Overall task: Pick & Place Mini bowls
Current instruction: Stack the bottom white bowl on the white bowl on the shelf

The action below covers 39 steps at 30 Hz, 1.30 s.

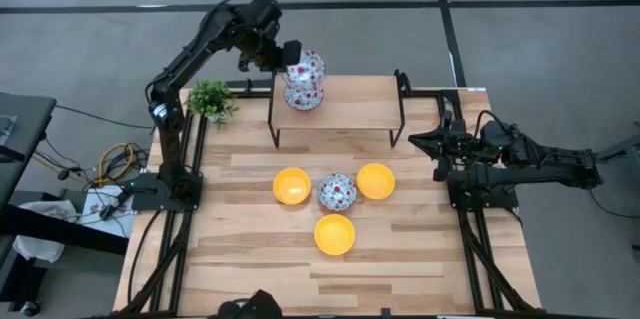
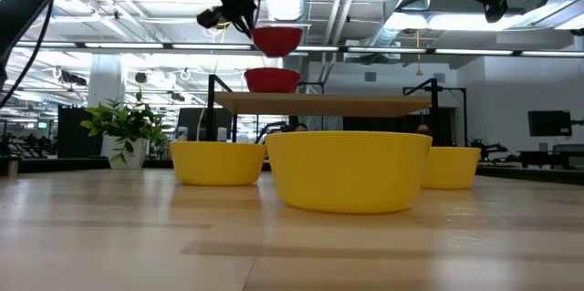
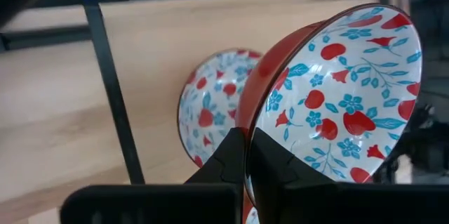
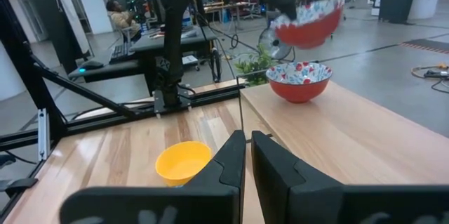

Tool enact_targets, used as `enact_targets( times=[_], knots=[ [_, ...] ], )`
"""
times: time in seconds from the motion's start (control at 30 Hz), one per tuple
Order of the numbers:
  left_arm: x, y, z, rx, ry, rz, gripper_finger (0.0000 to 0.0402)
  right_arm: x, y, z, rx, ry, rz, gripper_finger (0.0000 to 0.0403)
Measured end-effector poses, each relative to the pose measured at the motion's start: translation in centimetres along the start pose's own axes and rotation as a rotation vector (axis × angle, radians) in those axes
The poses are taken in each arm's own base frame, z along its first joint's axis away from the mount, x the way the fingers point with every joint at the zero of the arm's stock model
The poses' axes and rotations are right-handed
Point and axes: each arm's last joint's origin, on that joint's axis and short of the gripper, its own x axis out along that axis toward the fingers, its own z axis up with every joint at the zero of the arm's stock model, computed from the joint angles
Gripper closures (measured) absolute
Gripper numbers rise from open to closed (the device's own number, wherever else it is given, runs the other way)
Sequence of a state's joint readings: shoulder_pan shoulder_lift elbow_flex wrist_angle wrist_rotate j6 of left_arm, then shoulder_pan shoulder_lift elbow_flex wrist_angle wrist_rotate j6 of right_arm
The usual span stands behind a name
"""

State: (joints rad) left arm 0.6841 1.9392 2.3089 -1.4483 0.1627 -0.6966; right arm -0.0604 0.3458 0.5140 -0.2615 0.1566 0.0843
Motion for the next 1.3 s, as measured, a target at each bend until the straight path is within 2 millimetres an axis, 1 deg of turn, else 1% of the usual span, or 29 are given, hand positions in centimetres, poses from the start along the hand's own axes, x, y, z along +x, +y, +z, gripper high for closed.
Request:
enact_targets(
  times=[0.1, 0.23, 0.53, 0.73, 0.9, 1.2, 1.3],
  knots=[
    [1.3, -0.1, 0.0, 0.0, 0.04, 0.026, 0.0397, 0.0, 0.0, 0.0, -0.003, 0.0, 0.0, 0.0386],
    [2.4, -0.2, 0.1, -0.003, 0.074, 0.035, 0.0397, 0.0, 0.0, 0.0, -0.003, 0.0, 0.0, 0.0386],
    [2.5, 0.0, -0.1, -0.004, 0.097, 0.066, 0.0397, 0.0, 0.0, 0.0, -0.005, 0.0, 0.0, 0.0386],
    [4.0, 0.4, -0.6, 0.021, 0.147, 0.108, 0.0396, 0.0, 0.0, -0.1, -0.007, 0.01, -0.001, 0.0386],
    [4.6, 0.5, -0.4, 0.03, 0.135, 0.096, 0.0396, 0.0, 0.0, -0.2, -0.008, 0.022, -0.002, 0.0386],
    [4.6, 0.6, -0.2, 0.032, 0.126, 0.092, 0.0396, 0.0, 0.0, -0.2, 0.0, 0.022, -0.002, 0.0386],
    [5.3, 0.8, -0.2, 0.03, 0.137, 0.101, 0.0395, 0.0, 0.0, -0.2, 0.001, 0.022, -0.003, 0.0386]
  ],
)
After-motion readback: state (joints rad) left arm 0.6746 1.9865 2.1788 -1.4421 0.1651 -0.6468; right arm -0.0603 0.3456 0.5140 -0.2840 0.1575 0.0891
